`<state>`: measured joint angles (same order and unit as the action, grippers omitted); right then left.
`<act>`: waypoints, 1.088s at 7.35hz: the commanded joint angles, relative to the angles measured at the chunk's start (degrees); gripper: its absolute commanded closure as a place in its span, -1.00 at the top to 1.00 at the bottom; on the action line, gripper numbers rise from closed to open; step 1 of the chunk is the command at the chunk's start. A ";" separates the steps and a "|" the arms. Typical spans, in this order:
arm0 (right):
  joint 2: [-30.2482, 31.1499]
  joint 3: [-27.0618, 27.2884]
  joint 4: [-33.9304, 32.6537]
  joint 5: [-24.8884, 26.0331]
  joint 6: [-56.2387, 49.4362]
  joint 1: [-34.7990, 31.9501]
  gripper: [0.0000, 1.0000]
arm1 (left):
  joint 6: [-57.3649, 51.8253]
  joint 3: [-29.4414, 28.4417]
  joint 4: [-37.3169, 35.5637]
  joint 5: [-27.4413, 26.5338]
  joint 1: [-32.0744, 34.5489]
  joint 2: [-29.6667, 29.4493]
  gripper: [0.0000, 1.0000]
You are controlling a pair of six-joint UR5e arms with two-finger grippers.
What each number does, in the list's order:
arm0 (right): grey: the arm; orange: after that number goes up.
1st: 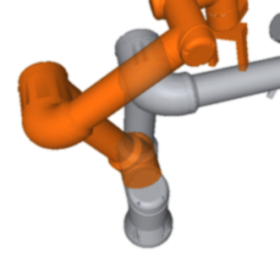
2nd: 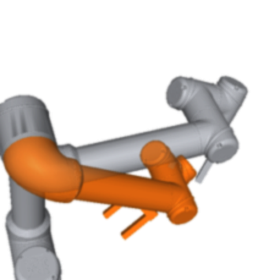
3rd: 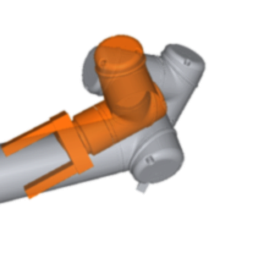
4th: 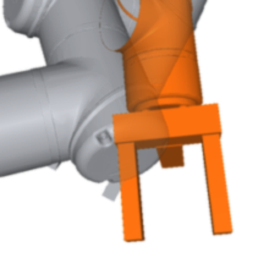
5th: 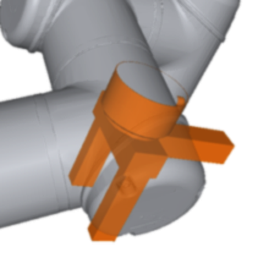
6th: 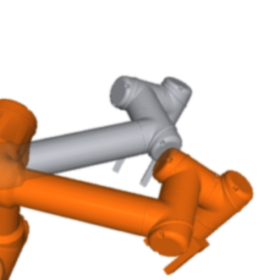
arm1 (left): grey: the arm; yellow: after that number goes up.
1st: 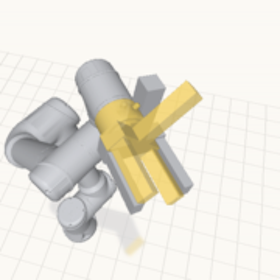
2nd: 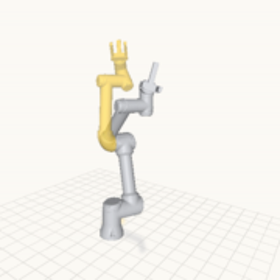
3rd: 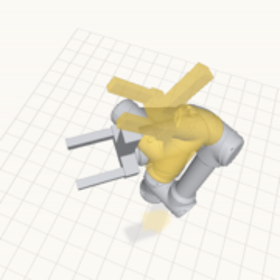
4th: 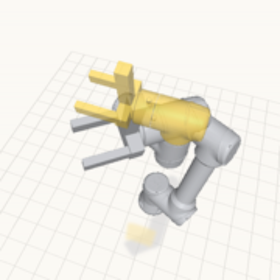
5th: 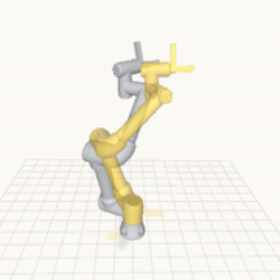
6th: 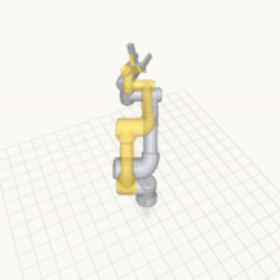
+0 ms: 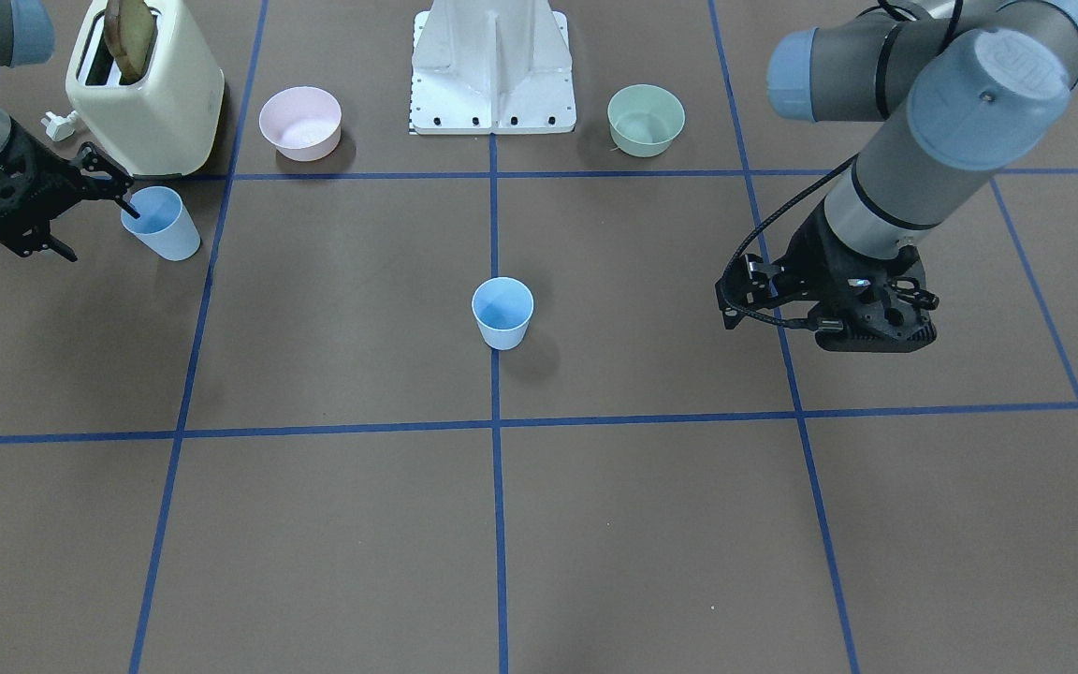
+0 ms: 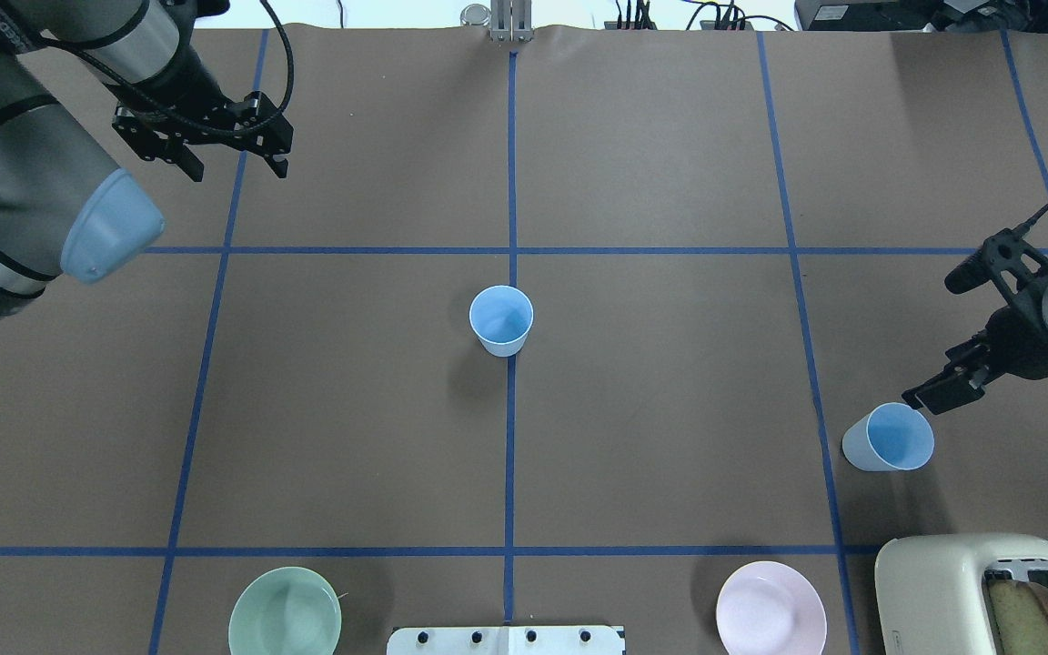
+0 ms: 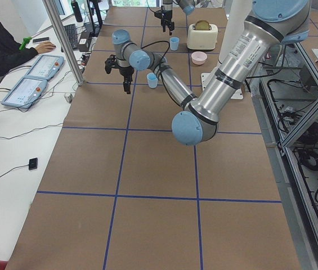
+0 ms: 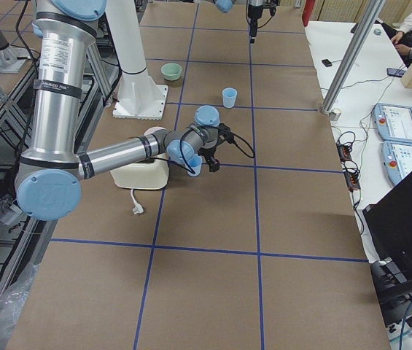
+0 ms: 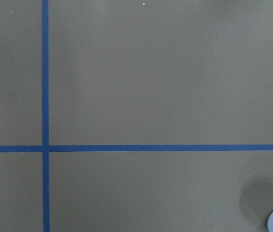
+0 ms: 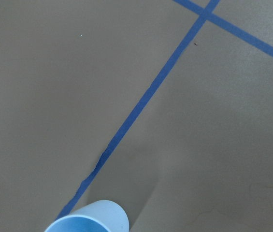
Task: Stack blue cups with both arms
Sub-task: 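Open the left gripper and withdraw it while the right gripper moves toward the other cup, then grasp the second light-blue cup's rim with the right gripper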
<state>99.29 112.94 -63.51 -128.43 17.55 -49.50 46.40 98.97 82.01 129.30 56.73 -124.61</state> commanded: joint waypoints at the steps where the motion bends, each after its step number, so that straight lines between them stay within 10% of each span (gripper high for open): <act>1: 0.11 0.00 0.06 0.20 -1.28 1.94 0.68 | -0.70 -0.18 -0.10 0.34 0.48 0.24 0.95; 6: 0.73 -0.26 -0.12 1.94 -2.17 5.10 0.56 | -0.79 -0.18 0.17 0.34 0.75 0.95 0.95; 8: 0.64 -0.35 -0.21 1.96 -2.34 5.55 0.14 | -3.07 -0.27 -0.01 0.34 1.01 1.64 0.95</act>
<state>99.96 112.66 -63.64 -126.64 15.31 -44.33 44.47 98.73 82.06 129.64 57.60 -123.46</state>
